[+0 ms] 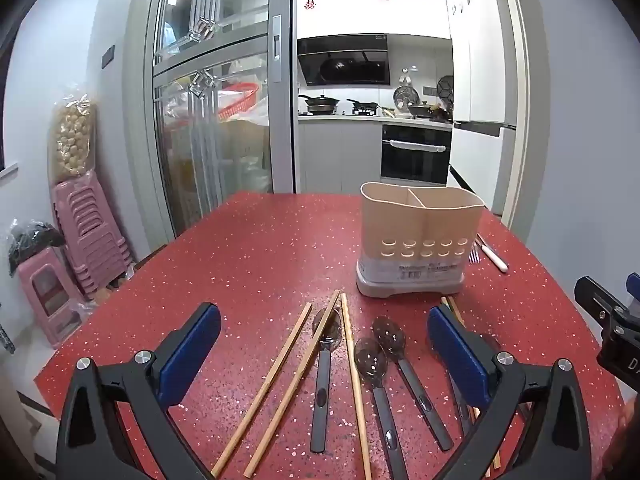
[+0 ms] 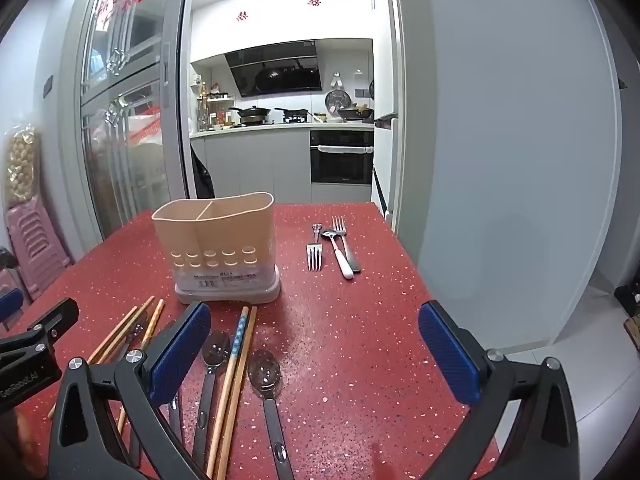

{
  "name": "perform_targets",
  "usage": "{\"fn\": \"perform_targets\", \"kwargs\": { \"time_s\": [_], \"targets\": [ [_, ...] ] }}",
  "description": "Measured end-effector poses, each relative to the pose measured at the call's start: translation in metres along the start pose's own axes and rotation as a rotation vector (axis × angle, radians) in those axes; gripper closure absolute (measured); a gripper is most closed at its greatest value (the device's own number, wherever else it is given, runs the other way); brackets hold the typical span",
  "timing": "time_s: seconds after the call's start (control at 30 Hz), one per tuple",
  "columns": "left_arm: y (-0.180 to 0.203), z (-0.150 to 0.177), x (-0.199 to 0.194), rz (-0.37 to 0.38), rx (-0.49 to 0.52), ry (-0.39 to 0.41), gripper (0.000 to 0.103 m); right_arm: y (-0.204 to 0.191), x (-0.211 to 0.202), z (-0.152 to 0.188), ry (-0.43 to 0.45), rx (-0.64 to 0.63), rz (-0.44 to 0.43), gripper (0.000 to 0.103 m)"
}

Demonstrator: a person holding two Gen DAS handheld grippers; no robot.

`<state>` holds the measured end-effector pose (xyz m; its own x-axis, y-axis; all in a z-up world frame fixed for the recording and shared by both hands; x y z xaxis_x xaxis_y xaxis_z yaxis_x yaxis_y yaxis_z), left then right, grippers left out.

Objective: Organize utensils

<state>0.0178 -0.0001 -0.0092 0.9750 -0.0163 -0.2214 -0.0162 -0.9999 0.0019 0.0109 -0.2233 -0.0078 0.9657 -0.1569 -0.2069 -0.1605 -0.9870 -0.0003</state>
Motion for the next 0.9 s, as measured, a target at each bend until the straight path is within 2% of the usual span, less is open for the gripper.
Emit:
{"fn": "perform_targets", "kwargs": {
  "time_s": [0.13,0.3,0.9],
  "targets": [
    [-0.002,-0.001,0.003,0.009,-0.011,-0.027,0.000,0.002,0.002,0.001,-0.014,0.003,-0.001,0.000],
    [-0.011,-0.004,-0.004,0.010,-0.023,-0.008,0.000,0.000,0.000,0.000,0.008,-0.006,-0.003,0.000],
    [-0.002,-0.001,0.000,0.010,-0.003,-0.017,0.000,-0.001,-0.005,-0.001,0.015,0.000,-0.010,0.000]
  ]
}}
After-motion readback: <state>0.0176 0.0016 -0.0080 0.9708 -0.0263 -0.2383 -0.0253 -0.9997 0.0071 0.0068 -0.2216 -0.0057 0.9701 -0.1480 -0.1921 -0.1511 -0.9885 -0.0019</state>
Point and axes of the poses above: each gripper's, at about its wrist camera, not at the fingertips, and x roughly the way its jaws point, y to its right, z to its underside, the point moved 2 cm from there along x, roughly the way its jaws point, and after that the axes turned 14 degrees about y, right-handed, at the moved point
